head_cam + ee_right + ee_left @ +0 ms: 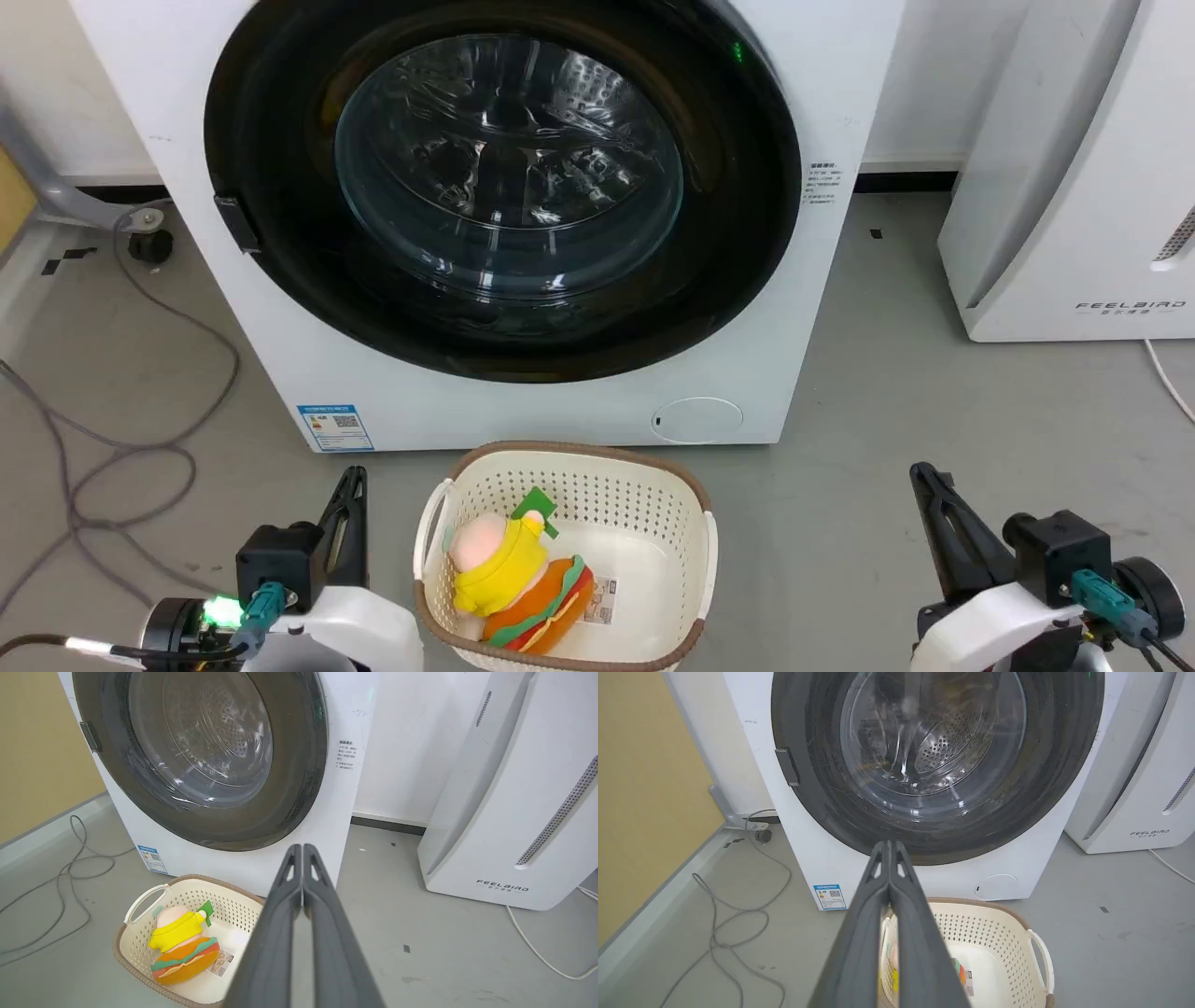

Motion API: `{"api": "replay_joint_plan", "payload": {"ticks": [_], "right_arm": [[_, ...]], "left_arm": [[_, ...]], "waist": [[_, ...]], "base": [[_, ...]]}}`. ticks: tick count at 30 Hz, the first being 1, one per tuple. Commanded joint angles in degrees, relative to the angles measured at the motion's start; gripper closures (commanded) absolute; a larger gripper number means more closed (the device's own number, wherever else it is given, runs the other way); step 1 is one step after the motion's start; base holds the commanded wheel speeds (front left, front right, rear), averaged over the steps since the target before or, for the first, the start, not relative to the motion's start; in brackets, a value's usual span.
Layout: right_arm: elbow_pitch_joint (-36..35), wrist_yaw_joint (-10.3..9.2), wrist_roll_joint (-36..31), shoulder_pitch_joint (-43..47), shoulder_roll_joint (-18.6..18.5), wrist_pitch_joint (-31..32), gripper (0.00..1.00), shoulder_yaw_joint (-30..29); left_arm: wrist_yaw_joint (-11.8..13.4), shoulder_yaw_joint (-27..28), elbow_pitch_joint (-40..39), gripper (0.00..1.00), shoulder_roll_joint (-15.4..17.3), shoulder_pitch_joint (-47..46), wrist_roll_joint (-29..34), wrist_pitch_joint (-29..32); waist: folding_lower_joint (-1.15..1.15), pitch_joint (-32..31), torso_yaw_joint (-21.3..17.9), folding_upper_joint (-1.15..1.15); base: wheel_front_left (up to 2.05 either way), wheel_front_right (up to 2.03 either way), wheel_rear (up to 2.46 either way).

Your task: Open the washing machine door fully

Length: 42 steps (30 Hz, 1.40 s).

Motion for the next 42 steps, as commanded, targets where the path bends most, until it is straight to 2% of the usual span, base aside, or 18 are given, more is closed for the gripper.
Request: {"api": "replay_joint_plan", "payload": {"ticks": [1, 16, 17, 28, 29, 42], "right_arm": [[-0.26, 0.03, -0.44, -0.7, 0.12, 0.03, 1.0, -0.13], [0.0, 0.0, 0.01, 0.0, 0.0, -0.01, 1.0, 0.01], [0.03, 0.0, 0.03, 0.03, 0.0, -0.01, 0.0, 0.03], [1.0, 0.0, 0.5, 0.32, 0.01, -1.04, 0.0, -0.06], [1.12, 0.0, 0.55, 0.33, 0.01, -1.16, 1.0, -0.07], [2.74, 0.01, 2.96, 0.25, 0.02, -2.84, 1.0, -0.26]], "left_arm": [[0.15, -0.13, -0.24, 1.0, 0.02, -0.93, 0.15, 0.02], [-0.01, -0.01, 0.0, 1.0, 0.0, -0.01, -0.01, -0.01], [-0.02, 0.0, 0.04, 0.0, -0.01, 0.02, -0.03, -0.02], [-0.36, -0.74, 1.16, 0.0, -0.01, -0.31, -0.92, -1.28], [-0.39, -0.8, 1.25, 0.0, -0.01, -0.33, -1.0, -1.4], [-0.82, -1.62, 2.37, 0.0, -0.01, -0.7, -2.09, -2.95]], "waist": [[0.0, 0.0, 0.0, 0.0], [0.0, 0.0, 0.0, 0.0], [0.0, 0.0, 0.0, 0.0], [0.0, 0.04, -0.04, 0.0], [0.0, 0.04, -0.05, 0.0], [0.0, 0.06, -0.05, 0.0]], "base": [[0.0, 0.0, 0.0], [0.0, 0.0, 0.0], [0.0, 0.0, 0.0], [0.0, 0.0, 0.0], [0.0, 0.0, 0.0], [0.0, 0.0, 0.0]]}}
